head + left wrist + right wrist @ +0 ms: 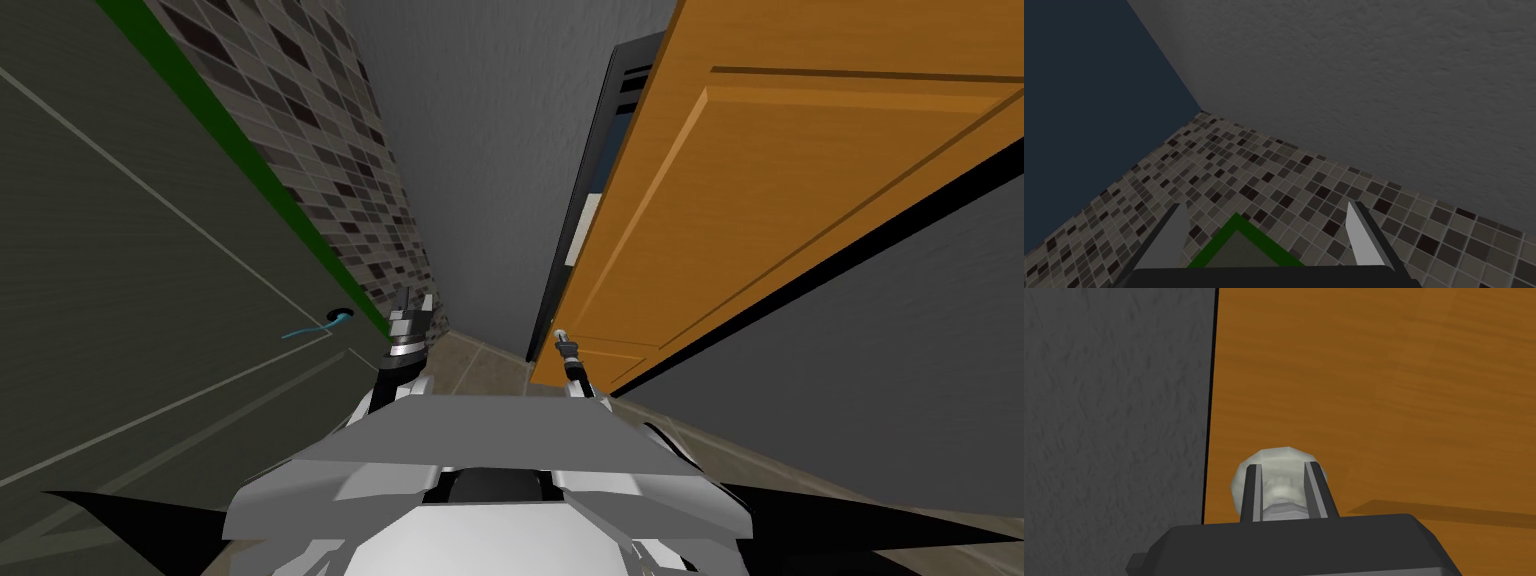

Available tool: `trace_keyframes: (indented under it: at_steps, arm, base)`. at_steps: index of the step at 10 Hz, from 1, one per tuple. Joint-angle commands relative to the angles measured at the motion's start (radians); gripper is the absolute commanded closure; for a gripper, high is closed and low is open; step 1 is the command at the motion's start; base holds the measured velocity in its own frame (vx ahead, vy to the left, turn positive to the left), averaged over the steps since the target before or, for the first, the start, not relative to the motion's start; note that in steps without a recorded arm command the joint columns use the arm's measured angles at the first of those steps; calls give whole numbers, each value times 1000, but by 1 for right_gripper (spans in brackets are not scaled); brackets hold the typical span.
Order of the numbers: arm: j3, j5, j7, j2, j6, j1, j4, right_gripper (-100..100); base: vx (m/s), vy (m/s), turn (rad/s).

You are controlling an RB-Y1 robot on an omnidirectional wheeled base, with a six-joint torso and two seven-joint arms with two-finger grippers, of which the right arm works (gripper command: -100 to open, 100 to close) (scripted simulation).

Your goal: Pull the door open

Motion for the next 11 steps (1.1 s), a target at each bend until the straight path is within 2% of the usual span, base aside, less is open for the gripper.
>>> trace_keyframes:
  at_steps: [1,2,5,7,9,10,11]
  arm:
    - [7,-3,-50,8,14,15,7,100]
    - [7,-3,-53,8,14,15,7,100]
    - [10,-7,-112,8,15,13,8,100]
    - [10,-7,-112,8,15,13,8,100]
    - [12,-11,-162,9,16,11,9,100]
    - [5,-12,-148,-3,6,-1,-9,100]
    - [21,-4,-182,-22,-13,12,-8,100]
  base:
    - [-12,-15,31]
    - [-11,-24,13]
    - [-12,-19,11]
    - [-6,-3,4]
    - [-9,-9,9]
    - [-12,-4,-2]
    - [-135,29,170]
